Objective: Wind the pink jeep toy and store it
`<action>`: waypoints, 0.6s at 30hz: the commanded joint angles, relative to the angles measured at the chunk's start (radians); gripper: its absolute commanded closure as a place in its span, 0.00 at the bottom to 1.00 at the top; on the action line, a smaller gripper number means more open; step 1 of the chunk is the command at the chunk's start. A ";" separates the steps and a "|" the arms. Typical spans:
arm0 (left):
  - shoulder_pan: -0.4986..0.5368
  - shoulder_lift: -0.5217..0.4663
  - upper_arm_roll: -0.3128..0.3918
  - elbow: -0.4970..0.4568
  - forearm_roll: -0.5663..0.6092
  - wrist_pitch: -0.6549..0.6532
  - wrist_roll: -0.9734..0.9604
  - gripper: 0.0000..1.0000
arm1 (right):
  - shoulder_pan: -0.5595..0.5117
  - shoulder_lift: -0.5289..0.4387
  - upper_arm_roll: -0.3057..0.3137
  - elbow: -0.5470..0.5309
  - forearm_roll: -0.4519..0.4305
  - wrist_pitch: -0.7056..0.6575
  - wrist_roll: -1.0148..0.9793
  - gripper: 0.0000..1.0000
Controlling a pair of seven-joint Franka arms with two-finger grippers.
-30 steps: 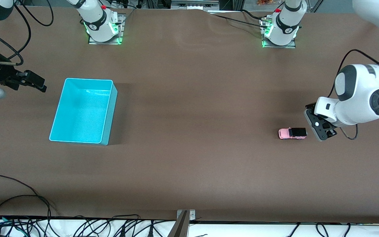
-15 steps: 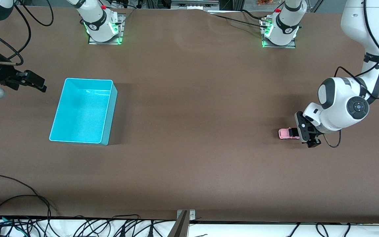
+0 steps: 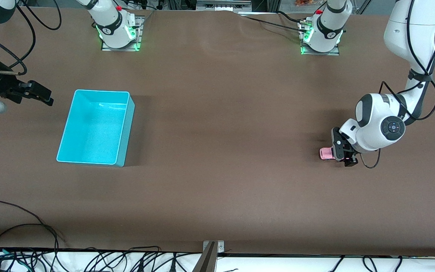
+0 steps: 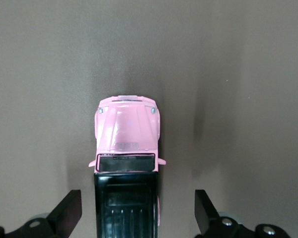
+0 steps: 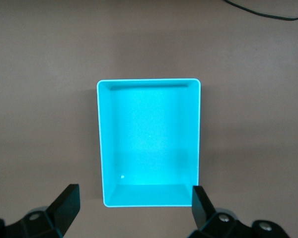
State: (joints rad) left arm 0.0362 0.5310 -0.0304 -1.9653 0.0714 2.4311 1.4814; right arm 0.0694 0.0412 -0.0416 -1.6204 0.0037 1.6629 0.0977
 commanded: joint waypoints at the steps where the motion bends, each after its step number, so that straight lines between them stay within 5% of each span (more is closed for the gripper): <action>1: -0.006 0.006 0.000 -0.004 0.022 0.022 0.026 0.06 | -0.003 0.006 0.002 0.019 -0.004 -0.006 -0.015 0.00; 13: -0.010 0.035 -0.003 0.013 0.021 0.031 0.062 0.85 | -0.003 0.006 0.002 0.019 -0.004 -0.006 -0.013 0.00; 18: -0.012 0.035 -0.003 0.014 0.022 0.031 0.063 0.93 | -0.003 0.006 0.002 0.019 -0.004 -0.006 -0.015 0.00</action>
State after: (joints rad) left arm 0.0263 0.5476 -0.0351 -1.9633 0.0739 2.4541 1.5235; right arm 0.0694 0.0412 -0.0416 -1.6204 0.0037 1.6629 0.0977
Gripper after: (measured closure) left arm 0.489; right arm 0.000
